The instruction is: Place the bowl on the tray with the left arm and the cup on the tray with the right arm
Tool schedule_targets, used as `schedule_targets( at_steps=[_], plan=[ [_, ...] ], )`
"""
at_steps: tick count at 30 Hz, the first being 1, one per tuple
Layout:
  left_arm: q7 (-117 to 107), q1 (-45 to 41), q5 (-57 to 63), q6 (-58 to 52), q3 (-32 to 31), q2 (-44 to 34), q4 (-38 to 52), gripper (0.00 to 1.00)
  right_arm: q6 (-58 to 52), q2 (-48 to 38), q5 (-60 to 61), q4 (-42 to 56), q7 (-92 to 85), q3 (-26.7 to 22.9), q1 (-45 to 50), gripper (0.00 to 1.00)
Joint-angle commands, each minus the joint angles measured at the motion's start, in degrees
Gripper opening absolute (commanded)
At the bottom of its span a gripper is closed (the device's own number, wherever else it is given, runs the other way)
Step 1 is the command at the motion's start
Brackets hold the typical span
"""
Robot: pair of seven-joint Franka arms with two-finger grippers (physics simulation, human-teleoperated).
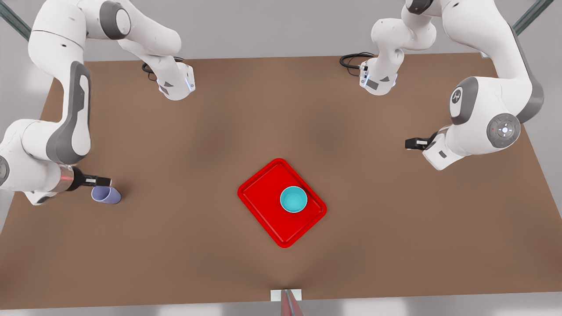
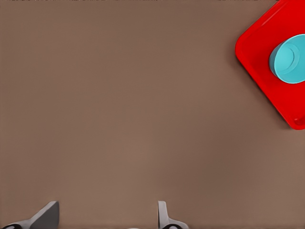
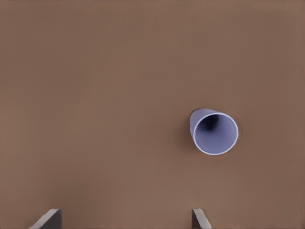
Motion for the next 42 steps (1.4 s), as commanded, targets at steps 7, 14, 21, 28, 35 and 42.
schedule_targets(
  at_steps=[7, 14, 21, 28, 35, 42],
  plan=[
    [0.0, 0.0, 0.1, -0.6, 0.0, -0.4, 0.0, 1.00, 10.1, 1.0, 0.0, -7.5, -5.7, 0.0, -2.9, 1.00],
    [0.0, 0.0, 0.1, -0.5, 0.0, -0.4, 0.0, 1.00, 18.5, 5.3, -0.7, -8.6, -5.7, -1.4, -4.7, 1.00],
    [0.0, 0.0, 0.3, -0.7, 0.0, -0.2, 0.0, 1.00, 19.0, 4.8, -0.7, -10.5, -6.6, -1.4, -5.8, 1.00],
    [3.5, 0.0, 4.1, 0.3, 0.4, -2.5, -0.4, 1.00, 21.9, 7.1, -0.7, -10.2, -9.9, -1.4, -8.4, 1.00],
    [3.5, -0.1, 4.9, 0.2, 0.0, -5.1, -2.3, 1.00, 27.0, 10.8, -0.7, -12.2, -13.3, -1.4, -10.9, 0.99],
    [3.4, -0.1, 4.5, 0.0, 0.0, -4.8, -2.0, 1.00, 29.3, 10.8, -0.7, -15.8, -13.2, -1.4, -11.0, 0.98]
  ],
)
